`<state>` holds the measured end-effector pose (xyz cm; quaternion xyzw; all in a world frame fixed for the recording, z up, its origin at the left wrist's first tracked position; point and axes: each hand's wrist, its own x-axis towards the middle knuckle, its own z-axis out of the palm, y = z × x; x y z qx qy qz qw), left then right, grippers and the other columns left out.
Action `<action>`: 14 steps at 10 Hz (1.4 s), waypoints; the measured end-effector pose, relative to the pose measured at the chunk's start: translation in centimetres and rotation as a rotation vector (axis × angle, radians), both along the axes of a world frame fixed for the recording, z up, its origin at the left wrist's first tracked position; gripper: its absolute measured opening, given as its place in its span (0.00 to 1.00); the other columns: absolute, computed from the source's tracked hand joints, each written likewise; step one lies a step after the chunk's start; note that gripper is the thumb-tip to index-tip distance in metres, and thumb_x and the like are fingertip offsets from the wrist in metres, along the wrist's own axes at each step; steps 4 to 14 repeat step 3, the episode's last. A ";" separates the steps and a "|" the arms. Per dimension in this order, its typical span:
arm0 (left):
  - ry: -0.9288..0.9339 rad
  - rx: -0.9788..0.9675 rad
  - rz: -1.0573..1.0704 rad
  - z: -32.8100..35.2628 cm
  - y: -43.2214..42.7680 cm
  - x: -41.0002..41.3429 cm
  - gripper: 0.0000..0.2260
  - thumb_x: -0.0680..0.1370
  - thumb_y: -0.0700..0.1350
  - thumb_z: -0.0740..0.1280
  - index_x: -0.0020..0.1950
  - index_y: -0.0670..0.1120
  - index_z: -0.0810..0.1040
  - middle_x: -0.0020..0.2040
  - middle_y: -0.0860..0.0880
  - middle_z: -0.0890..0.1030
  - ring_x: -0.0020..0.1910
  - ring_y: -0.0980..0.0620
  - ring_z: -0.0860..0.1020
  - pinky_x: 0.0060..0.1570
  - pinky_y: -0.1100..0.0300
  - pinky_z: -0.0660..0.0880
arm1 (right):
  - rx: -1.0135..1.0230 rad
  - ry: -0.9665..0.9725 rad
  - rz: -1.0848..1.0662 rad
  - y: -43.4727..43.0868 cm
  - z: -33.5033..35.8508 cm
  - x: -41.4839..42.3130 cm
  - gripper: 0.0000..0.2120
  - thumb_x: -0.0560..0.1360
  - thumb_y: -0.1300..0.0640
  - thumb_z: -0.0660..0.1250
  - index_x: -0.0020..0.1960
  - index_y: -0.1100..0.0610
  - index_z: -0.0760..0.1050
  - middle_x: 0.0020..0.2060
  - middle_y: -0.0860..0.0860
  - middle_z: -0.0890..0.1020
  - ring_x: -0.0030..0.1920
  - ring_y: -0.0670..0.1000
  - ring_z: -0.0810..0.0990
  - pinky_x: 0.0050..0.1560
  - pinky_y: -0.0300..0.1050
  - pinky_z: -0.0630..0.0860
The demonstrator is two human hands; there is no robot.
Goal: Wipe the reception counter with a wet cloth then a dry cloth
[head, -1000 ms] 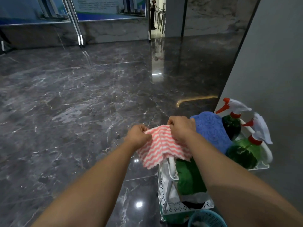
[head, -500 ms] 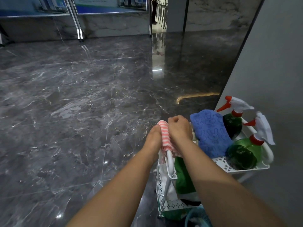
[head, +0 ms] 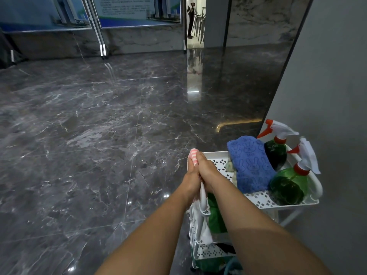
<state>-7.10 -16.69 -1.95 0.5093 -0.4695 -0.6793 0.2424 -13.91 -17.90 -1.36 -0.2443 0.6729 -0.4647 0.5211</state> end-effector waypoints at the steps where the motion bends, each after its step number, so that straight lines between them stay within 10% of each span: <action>1: -0.015 -0.030 -0.001 1.6 0.2 1.0 0.27 0.83 0.59 0.47 0.72 0.43 0.68 0.47 0.40 0.82 0.38 0.50 0.83 0.29 0.63 0.76 | 0.033 0.088 0.059 -0.3 1.1 0.2 0.25 0.82 0.41 0.50 0.68 0.56 0.71 0.60 0.63 0.78 0.55 0.60 0.79 0.62 0.56 0.75; 3: -0.104 -0.089 0.054 4.5 0.3 5.4 0.28 0.83 0.59 0.44 0.79 0.46 0.53 0.78 0.44 0.55 0.77 0.46 0.55 0.73 0.50 0.55 | 0.115 0.495 0.220 -1.1 3.4 1.5 0.32 0.82 0.39 0.44 0.79 0.56 0.50 0.78 0.61 0.54 0.77 0.59 0.53 0.76 0.54 0.52; 14: -0.104 -0.089 0.054 4.5 0.3 5.4 0.28 0.83 0.59 0.44 0.79 0.46 0.53 0.78 0.44 0.55 0.77 0.46 0.55 0.73 0.50 0.55 | 0.115 0.495 0.220 -1.1 3.4 1.5 0.32 0.82 0.39 0.44 0.79 0.56 0.50 0.78 0.61 0.54 0.77 0.59 0.53 0.76 0.54 0.52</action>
